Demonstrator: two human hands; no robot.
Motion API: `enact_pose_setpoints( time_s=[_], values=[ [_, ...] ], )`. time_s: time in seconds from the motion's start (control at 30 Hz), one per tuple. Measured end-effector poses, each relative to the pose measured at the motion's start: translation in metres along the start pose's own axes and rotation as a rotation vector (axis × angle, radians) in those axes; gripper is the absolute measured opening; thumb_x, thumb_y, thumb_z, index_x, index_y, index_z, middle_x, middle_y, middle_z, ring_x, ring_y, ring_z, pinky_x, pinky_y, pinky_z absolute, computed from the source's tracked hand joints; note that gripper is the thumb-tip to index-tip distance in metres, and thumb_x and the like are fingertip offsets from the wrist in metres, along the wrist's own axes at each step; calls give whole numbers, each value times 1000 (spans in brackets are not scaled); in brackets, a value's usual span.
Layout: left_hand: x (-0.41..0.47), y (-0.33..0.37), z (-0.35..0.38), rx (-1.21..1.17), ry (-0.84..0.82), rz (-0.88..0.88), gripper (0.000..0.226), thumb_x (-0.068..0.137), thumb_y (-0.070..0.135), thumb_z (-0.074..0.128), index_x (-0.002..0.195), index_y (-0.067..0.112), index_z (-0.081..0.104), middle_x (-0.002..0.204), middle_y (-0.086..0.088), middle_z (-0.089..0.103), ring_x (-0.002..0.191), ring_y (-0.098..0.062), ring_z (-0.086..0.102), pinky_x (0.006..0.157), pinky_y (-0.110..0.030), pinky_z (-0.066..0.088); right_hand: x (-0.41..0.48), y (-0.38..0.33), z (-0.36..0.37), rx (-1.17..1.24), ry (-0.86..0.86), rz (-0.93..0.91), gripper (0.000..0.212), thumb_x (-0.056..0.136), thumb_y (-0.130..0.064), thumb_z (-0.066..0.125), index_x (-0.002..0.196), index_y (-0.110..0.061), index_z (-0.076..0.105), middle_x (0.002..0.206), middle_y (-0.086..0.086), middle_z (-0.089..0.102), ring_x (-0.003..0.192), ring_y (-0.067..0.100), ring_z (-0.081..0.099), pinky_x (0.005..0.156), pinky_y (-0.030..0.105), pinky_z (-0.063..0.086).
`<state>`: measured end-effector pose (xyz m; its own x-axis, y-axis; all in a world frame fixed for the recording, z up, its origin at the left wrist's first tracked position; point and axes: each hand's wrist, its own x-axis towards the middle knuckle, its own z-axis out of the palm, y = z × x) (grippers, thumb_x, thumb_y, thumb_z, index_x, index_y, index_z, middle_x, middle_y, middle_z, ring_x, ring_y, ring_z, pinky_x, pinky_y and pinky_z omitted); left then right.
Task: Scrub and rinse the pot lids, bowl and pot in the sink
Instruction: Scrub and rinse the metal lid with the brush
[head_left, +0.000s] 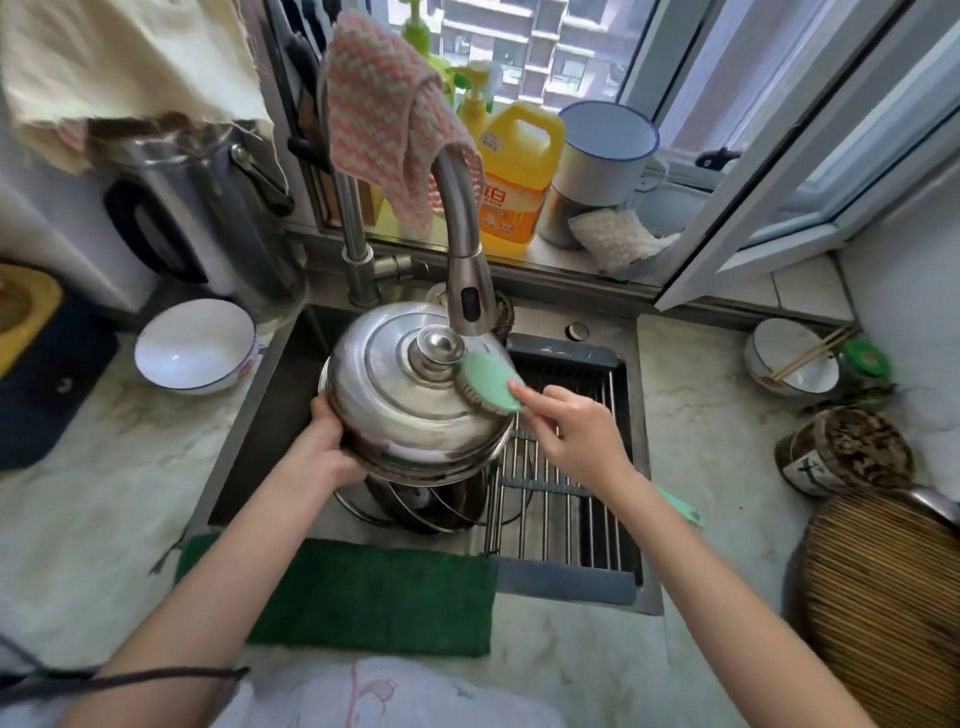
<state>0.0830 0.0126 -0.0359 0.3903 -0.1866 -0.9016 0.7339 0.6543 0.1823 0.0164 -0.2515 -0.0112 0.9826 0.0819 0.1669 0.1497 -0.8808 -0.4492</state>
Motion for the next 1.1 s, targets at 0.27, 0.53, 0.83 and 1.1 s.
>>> enact_pose_setpoints(
  time_s=[0.27,0.53,0.83,1.1],
  values=[
    [-12,3,-7,126,38,8,62,75,67,50,102,14,68,102,-13,67,99,-30,59,94,-46,45,8,-3,4,118,-76,160,37,94,-22,55,130,-29,57,80,-4,63,59,7,46,52,22,32],
    [-12,7,-12,224,-19,34,62,77,67,51,94,11,68,102,-12,67,99,-30,57,98,-44,43,23,-13,0,133,-64,253,35,95,-23,53,129,-28,58,89,-2,70,52,2,43,50,22,34],
    [-18,-14,-6,465,-24,160,53,92,59,41,101,13,66,96,-12,68,91,-26,61,70,-35,49,58,-35,-13,155,-176,233,32,94,-28,53,125,-33,61,87,0,71,49,8,46,47,26,35],
    [-19,-30,17,758,12,579,35,93,43,54,81,13,67,87,-9,71,82,-21,66,79,-32,54,78,-30,-60,-81,-435,77,34,96,-26,48,126,-34,60,97,1,72,58,9,53,51,24,40]
  ],
)
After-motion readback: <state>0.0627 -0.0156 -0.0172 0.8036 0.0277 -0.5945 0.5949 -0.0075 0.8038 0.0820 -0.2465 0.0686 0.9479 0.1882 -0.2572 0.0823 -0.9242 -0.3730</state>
